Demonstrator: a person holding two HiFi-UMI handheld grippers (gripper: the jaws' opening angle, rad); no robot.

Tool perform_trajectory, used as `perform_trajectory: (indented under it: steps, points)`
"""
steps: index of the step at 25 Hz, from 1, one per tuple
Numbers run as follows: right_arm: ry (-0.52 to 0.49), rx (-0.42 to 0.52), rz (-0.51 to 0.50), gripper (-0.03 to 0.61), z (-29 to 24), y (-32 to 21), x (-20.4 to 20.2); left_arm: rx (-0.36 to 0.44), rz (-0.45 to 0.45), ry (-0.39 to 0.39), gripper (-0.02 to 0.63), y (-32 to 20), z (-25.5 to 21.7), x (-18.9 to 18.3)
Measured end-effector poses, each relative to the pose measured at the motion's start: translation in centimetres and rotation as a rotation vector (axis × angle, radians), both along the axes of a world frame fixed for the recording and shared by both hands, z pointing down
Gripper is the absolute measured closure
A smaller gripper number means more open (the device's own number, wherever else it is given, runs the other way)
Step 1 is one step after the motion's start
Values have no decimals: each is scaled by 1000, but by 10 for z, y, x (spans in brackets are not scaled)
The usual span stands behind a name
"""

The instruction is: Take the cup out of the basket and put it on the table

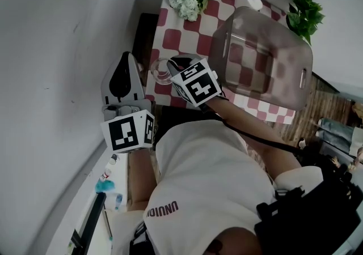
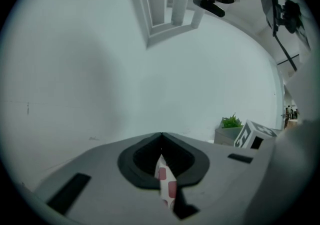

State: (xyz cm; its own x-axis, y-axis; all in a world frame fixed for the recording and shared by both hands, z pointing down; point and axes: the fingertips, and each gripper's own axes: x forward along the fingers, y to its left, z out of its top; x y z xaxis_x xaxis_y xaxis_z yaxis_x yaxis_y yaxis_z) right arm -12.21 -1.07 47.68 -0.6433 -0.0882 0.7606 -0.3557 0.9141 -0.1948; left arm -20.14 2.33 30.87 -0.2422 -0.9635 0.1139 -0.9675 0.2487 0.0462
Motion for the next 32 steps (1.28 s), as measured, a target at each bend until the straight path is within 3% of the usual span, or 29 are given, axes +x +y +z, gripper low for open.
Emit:
perform_trajectory:
  steps: [32]
  points:
    - [206,-60,-7,538,73,-1,14,-26,15,18,601,-8,10,-10]
